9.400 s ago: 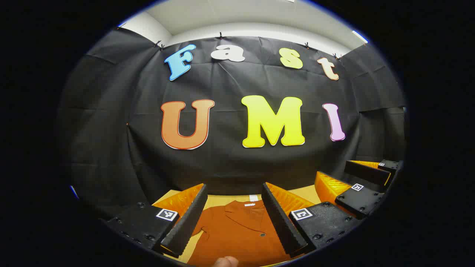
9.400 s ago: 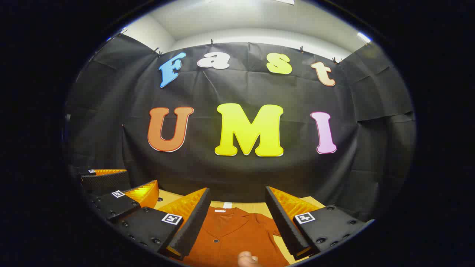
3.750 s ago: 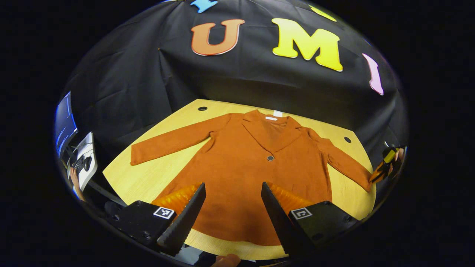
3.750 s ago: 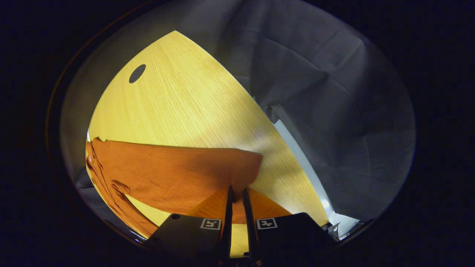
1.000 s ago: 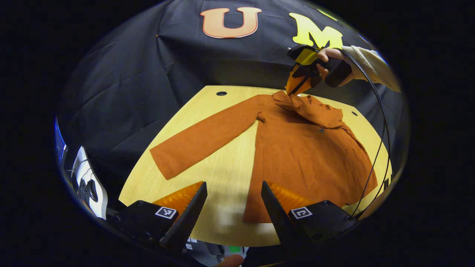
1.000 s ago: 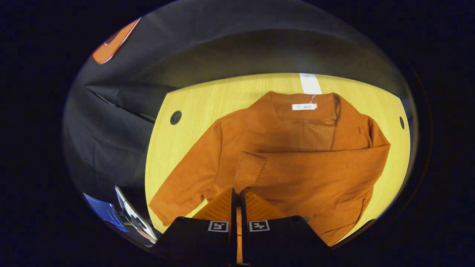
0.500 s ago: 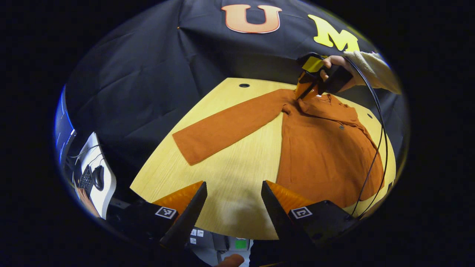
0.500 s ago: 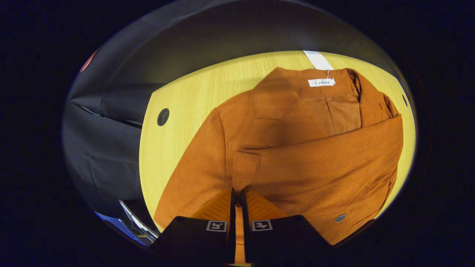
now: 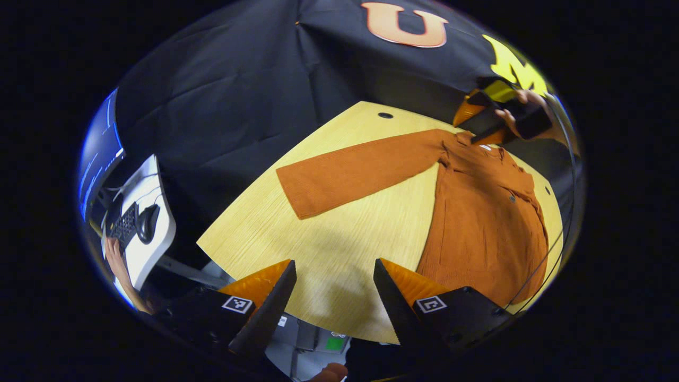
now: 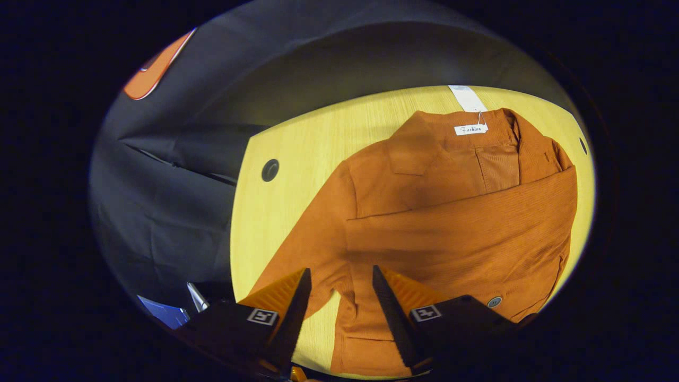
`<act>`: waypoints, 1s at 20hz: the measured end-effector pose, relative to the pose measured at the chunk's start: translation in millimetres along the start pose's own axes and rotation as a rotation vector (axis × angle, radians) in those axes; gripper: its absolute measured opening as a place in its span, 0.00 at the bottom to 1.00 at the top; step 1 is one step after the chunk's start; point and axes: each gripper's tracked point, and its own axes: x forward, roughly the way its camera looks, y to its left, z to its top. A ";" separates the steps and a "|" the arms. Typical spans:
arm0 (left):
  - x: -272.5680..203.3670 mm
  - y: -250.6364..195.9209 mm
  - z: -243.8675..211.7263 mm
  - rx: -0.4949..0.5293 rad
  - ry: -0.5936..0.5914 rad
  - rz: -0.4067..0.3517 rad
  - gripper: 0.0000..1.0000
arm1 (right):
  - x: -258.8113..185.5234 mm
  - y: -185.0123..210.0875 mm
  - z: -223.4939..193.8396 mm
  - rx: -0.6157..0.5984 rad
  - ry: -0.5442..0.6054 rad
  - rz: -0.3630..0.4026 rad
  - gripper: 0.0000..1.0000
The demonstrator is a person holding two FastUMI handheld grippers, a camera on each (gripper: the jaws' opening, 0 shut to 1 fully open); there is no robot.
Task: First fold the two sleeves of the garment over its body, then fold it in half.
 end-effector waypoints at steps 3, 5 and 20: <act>14.3 14.6 11.7 -0.071 0.065 0.037 0.96 | -28.3 -5.1 -13.1 -0.067 0.002 0.032 0.94; 25.6 22.1 20.7 -0.124 0.101 0.045 0.96 | -46.4 -23.2 -26.1 -0.110 0.001 0.033 0.96; 99.6 48.8 86.6 -0.349 0.434 0.085 0.96 | -179.2 -238.9 -203.8 -0.475 -0.151 -0.164 0.97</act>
